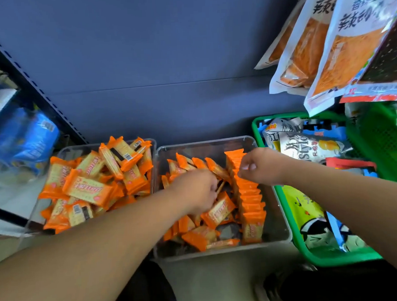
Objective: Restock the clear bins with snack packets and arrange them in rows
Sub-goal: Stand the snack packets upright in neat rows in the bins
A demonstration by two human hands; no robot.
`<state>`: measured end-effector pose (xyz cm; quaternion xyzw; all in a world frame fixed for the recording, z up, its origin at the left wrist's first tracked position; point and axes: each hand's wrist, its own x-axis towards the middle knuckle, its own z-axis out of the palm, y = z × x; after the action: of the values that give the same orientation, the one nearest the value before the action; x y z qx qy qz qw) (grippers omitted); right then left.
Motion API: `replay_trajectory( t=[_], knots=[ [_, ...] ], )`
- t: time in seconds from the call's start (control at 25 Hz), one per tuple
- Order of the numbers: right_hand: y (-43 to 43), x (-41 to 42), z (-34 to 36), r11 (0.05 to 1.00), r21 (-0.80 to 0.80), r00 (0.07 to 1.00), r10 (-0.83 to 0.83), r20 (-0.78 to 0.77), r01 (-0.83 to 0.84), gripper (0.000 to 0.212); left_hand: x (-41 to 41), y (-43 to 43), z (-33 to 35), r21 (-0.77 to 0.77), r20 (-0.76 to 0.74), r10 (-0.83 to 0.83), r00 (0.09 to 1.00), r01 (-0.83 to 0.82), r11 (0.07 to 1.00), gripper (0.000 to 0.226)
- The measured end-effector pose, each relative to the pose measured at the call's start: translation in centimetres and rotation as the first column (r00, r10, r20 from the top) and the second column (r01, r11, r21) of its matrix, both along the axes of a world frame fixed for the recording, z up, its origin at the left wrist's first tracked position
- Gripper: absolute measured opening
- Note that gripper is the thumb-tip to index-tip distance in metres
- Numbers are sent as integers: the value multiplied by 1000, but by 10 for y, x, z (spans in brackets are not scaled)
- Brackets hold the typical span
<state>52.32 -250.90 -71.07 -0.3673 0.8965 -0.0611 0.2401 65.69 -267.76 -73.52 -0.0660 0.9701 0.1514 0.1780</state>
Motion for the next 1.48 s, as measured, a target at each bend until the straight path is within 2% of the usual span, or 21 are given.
replay_trajectory(
  t=[0.08,0.16,0.24,0.36,0.44,0.52,0.64,0.76,0.88,1.0,1.12,1.2,1.28,1.32,1.4,1.44,1.48],
  knots=[
    [-13,-17,-12,997,-78,1000,-14,-26,12,25,-33,-24,-5,-127,-101,-24,995,11,992,25],
    [-23,-31,-28,990,-140,997,-1,-79,-10,29,-59,-42,-18,-202,-102,-76,992,54,978,32],
    [-27,-46,-44,983,-179,996,17,-89,-32,32,-78,-50,-33,-204,14,-129,992,129,971,43],
    [-24,-64,-58,988,-148,993,16,-120,-34,32,-88,-45,-48,-206,237,-181,955,232,951,56],
    [-23,-69,-65,985,-172,992,-6,-125,-16,28,-92,-44,-51,-235,278,-185,943,253,938,55],
    [-24,-67,-69,982,-190,994,-6,-110,-15,27,-95,-48,-47,-170,278,-154,948,206,963,47],
    [-27,-59,-72,983,-176,992,35,-117,-56,29,-91,-59,-53,-74,198,-137,971,154,985,29],
    [-25,-56,-72,988,-136,997,61,-54,-68,38,-84,-61,-57,57,191,-66,979,57,997,23],
    [-20,-55,-69,987,-113,994,111,1,-110,44,-79,-54,-48,115,261,-3,965,-28,993,29],
    [-14,-53,-67,987,-103,992,121,-30,-124,38,-64,-43,-42,178,327,-57,943,-2,984,40],
    [-13,-49,-68,982,-64,984,174,-47,-177,37,-36,-24,-28,290,542,-114,833,-58,955,64],
    [-13,-49,-68,982,-73,985,169,-45,-172,35,-21,-11,-17,255,611,-144,778,-21,967,66],
    [-14,-50,-69,985,-105,990,134,-37,-137,32,-23,-12,-15,195,450,-120,885,34,980,43],
    [-15,-49,-68,985,-134,993,108,-36,-112,29,-29,-18,-18,139,289,-88,953,49,989,28],
    [-17,-47,-69,977,-198,997,65,-41,-72,25,-46,-33,-30,26,6,-24,1000,24,999,19],
    [-16,-46,-70,971,-230,997,55,-59,-67,24,-54,-41,-41,26,-33,0,999,1,1000,20],
    [-16,-46,-70,964,-257,995,50,-83,-70,23,-61,-45,-51,47,-13,9,1000,-9,999,26]
  ],
)
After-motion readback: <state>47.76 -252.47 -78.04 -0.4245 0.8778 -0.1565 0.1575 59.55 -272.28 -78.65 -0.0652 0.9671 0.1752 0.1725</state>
